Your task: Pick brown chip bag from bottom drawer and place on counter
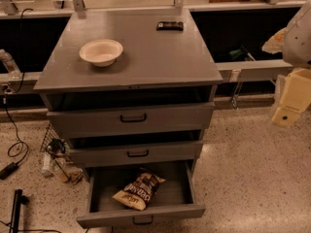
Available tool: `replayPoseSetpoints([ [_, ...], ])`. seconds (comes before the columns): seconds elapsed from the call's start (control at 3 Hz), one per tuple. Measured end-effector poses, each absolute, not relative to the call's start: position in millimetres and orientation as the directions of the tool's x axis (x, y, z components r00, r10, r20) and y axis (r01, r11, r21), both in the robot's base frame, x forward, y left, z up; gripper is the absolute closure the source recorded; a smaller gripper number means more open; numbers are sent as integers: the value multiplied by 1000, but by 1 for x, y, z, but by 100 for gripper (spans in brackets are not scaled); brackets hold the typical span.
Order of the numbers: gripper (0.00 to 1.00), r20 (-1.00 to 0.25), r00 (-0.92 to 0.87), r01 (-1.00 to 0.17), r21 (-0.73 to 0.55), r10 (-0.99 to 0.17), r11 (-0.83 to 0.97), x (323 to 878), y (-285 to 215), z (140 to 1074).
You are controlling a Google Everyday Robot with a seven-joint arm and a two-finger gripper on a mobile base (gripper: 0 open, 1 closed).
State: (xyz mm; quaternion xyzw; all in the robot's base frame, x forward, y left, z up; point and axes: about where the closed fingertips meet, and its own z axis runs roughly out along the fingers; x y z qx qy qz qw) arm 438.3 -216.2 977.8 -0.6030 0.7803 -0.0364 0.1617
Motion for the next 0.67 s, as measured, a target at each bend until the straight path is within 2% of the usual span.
replayPoseSetpoints([
  [0.33, 0, -208, -220, -929, -252, -953, 270, 438, -216, 978],
  [0.67, 17, -227, -195, -946, -215, -954, 244, 443, -218, 941],
])
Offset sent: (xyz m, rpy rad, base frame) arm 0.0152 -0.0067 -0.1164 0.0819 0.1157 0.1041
